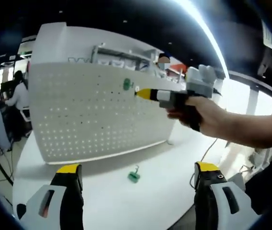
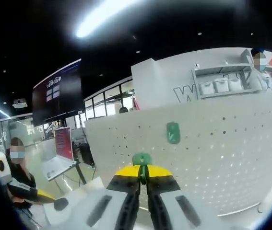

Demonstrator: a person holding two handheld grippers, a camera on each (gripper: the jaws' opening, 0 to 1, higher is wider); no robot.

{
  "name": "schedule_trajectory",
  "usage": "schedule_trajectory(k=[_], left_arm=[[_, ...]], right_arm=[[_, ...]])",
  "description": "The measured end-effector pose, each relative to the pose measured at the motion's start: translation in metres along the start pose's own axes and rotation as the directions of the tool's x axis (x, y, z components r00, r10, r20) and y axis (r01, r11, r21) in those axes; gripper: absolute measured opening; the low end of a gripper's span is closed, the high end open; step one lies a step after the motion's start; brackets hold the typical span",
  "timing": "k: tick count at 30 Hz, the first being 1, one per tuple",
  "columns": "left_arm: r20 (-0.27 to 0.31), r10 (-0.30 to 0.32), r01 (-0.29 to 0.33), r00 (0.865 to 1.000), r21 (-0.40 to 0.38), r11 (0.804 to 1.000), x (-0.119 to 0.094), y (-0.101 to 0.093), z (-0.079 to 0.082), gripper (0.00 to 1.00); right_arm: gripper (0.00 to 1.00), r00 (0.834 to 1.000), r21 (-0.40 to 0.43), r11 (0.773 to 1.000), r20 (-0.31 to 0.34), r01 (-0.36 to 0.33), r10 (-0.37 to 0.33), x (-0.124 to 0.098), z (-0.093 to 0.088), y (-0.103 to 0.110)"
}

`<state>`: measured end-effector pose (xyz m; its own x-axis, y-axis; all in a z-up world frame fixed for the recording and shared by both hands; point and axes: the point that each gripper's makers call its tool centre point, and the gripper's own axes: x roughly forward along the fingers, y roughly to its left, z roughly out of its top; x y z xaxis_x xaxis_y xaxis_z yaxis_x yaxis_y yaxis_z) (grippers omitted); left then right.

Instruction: Insert the hook assembly into the mounting plate slot until the hook locks in place.

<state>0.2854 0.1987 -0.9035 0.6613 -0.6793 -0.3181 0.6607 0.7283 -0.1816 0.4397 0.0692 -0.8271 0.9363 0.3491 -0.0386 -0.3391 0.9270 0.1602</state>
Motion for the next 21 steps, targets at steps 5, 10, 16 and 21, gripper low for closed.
schedule_trajectory(k=[5, 10, 16, 21], left_arm=[[0.002, -0.001, 0.001, 1.0, -0.008, 1.0, 0.003, 0.002, 0.002, 0.97], [-0.008, 0.022, -0.022, 1.0, -0.009, 1.0, 0.004, 0.008, 0.0, 0.97], [-0.009, 0.029, -0.029, 1.0, -0.025, 0.999, 0.003, 0.012, -0.002, 0.97], [-0.014, 0.029, -0.029, 0.999, -0.026, 0.999, 0.003, 0.013, -0.003, 0.97]], right_arm=[[0.01, 1.0, -0.014, 1.0, 0.016, 0.025, -0.025, 0.007, 0.008, -0.013], [0.01, 0.998, -0.018, 0.998, 0.03, 0.057, -0.056, 0.012, 0.014, -0.027], [0.01, 0.995, -0.049, 0.994, 0.046, 0.094, -0.092, 0.017, 0.02, -0.04], [0.01, 0.989, -0.046, 0.99, 0.06, 0.135, -0.132, 0.02, 0.023, -0.053]])
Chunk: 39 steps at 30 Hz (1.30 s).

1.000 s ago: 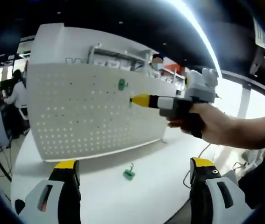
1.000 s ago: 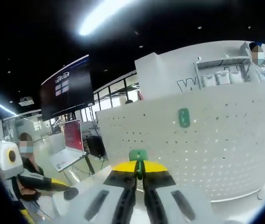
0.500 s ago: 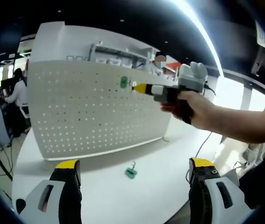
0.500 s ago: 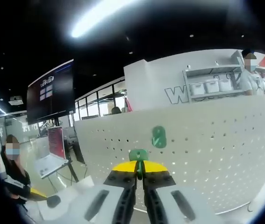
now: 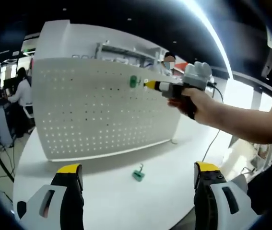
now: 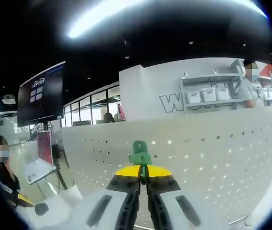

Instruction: Insert the hook assembly into the mounting plate slot until the hook locks in place.

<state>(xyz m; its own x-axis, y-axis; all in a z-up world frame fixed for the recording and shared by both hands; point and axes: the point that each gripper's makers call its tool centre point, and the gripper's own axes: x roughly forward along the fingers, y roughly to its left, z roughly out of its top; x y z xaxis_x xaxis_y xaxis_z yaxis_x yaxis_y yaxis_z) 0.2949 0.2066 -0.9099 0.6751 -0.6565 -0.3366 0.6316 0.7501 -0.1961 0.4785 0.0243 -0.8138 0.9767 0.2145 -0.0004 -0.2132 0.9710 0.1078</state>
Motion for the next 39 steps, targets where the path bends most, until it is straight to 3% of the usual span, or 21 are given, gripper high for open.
schedule_trajectory(k=[5, 11, 39], left_arm=[[-0.004, 0.004, -0.004, 1.0, -0.003, 1.0, 0.0, 0.004, 0.0, 0.97], [0.0, 0.015, -0.015, 1.0, -0.006, 1.0, -0.001, 0.009, 0.001, 0.96], [-0.005, 0.043, -0.043, 0.999, -0.044, 0.998, -0.008, 0.019, -0.006, 0.94]], right_arm=[[0.01, 0.997, -0.017, 0.998, 0.046, 0.064, -0.063, 0.001, 0.012, -0.013], [0.01, 0.994, 0.002, 0.995, 0.045, 0.103, -0.103, 0.011, 0.016, -0.024], [0.01, 0.972, 0.002, 0.974, 0.065, 0.226, -0.225, 0.019, 0.017, -0.035]])
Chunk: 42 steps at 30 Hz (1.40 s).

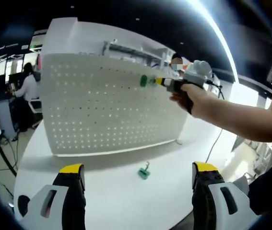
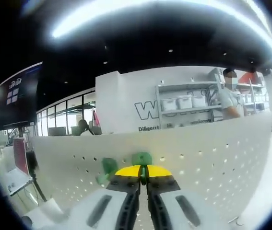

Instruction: Insert the hook assembly into the mounting plate slot until the hook locks in place.

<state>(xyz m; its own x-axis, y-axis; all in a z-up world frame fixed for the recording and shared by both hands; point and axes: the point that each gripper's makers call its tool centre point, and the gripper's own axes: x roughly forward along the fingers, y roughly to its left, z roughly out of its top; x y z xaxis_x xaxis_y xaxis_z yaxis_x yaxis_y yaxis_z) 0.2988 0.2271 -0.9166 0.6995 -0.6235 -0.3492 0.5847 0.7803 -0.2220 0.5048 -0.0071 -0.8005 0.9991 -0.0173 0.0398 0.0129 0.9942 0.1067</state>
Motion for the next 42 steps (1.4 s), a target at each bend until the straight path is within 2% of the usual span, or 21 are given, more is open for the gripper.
schedule_trajectory(k=[5, 9, 13, 17, 21, 23, 27, 36, 42], left_arm=[[-0.002, 0.0, 0.0, 1.0, -0.012, 1.0, 0.0, 0.001, -0.002, 0.93], [0.031, -0.012, 0.014, 0.999, -0.065, 0.998, 0.001, -0.001, 0.005, 0.94], [0.022, -0.011, 0.012, 1.0, -0.044, 0.999, 0.002, -0.001, 0.004, 0.93], [0.024, 0.0, 0.001, 1.0, -0.049, 0.999, 0.003, 0.0, 0.005, 0.96], [0.032, -0.005, 0.007, 0.999, -0.047, 0.999, 0.005, -0.004, 0.008, 0.96], [0.029, -0.011, 0.013, 1.0, -0.04, 0.999, 0.006, -0.007, 0.008, 0.96], [0.018, -0.016, 0.016, 1.0, -0.033, 0.999, 0.004, -0.008, 0.006, 0.96], [-0.007, -0.015, 0.015, 1.0, -0.031, 0.999, -0.001, -0.01, -0.003, 0.96], [-0.012, -0.021, 0.021, 1.0, -0.023, 1.0, -0.001, -0.015, -0.003, 0.96]], right_arm=[[0.01, 1.0, 0.006, 1.0, -0.017, 0.011, -0.011, 0.004, -0.004, -0.001], [0.01, 1.0, -0.001, 1.0, -0.021, 0.017, -0.017, 0.003, -0.007, 0.0], [0.01, 1.0, -0.005, 1.0, -0.016, 0.016, -0.016, 0.002, -0.007, 0.0], [0.02, 1.0, 0.032, 0.999, -0.005, -0.002, 0.002, 0.002, -0.007, 0.0], [0.09, 0.999, 0.035, 0.999, -0.033, -0.019, 0.02, 0.001, -0.014, 0.002], [0.11, 0.999, 0.034, 0.999, -0.027, -0.027, 0.028, -0.002, -0.014, 0.003], [0.13, 0.999, 0.002, 0.999, -0.006, -0.046, 0.046, -0.01, -0.005, 0.002], [0.2, 0.998, 0.023, 0.998, 0.025, -0.053, 0.053, -0.035, 0.011, -0.02], [0.2, 0.996, 0.0, 0.999, 0.078, -0.046, 0.046, -0.056, 0.034, -0.036]])
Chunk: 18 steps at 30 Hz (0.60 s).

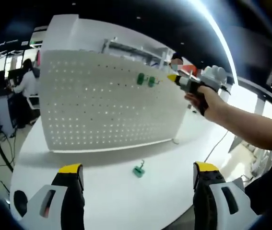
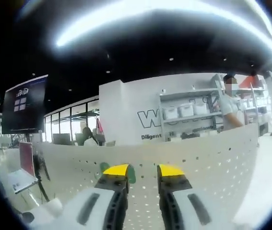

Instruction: Insert the hook assembly into the mounting plate slot until the hook locks in place.

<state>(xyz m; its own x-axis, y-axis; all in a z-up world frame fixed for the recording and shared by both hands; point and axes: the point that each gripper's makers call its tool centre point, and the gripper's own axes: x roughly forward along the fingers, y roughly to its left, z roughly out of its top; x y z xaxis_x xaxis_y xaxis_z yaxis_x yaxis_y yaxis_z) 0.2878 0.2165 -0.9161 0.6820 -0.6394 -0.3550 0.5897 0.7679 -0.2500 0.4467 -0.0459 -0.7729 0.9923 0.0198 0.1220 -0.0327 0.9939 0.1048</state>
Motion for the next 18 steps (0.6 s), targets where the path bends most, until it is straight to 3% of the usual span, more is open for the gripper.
schedule_trajectory(k=[7, 18], left_arm=[[-0.015, -0.004, 0.004, 1.0, 0.015, 1.0, -0.002, -0.005, -0.003, 0.96], [-0.034, 0.002, -0.001, 0.999, 0.01, 1.0, -0.006, -0.008, -0.011, 0.95]], right_arm=[[0.21, 0.999, 0.002, 1.0, -0.029, -0.015, 0.015, -0.023, -0.007, -0.007], [0.21, 0.986, -0.017, 0.995, -0.137, -0.098, 0.094, -0.07, -0.051, 0.005]])
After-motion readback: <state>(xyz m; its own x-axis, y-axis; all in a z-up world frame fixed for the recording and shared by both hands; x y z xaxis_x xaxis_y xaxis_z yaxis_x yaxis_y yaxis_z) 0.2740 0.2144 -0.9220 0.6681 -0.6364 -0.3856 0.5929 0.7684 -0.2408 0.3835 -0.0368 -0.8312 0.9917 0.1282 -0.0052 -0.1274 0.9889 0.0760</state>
